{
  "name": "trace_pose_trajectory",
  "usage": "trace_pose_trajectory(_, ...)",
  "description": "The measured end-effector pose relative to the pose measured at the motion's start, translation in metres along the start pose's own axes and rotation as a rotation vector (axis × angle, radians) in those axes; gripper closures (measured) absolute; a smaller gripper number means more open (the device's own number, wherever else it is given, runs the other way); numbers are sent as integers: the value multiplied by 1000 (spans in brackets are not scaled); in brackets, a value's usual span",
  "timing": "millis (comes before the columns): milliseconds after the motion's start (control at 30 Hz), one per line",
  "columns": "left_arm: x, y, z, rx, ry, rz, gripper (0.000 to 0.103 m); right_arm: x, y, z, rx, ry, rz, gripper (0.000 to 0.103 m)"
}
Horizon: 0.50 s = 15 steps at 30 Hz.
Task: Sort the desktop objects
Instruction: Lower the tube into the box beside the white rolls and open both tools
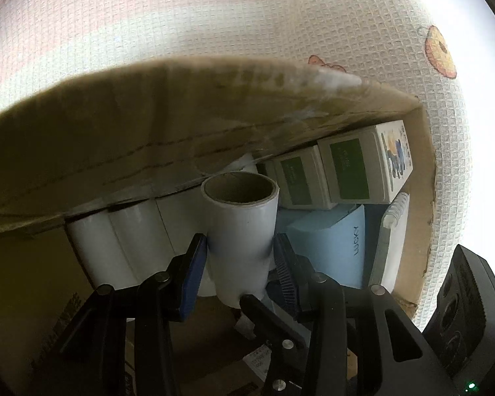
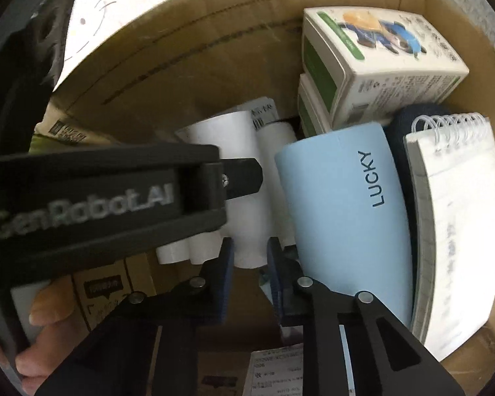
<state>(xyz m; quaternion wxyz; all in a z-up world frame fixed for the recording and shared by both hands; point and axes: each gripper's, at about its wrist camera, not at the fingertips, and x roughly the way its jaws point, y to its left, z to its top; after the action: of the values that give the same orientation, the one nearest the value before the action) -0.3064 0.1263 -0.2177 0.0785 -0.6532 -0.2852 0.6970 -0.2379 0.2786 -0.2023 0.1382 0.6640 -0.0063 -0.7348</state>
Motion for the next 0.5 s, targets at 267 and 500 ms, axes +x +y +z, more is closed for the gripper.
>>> trace_pose_trajectory(267,1,0,0,15,3,17,56,-2,1,-3,4,-3,-1,86)
trace_pose_trajectory(500,2,-3,-8,22,14,40,58,-7,0,-8,21,-20,18,86)
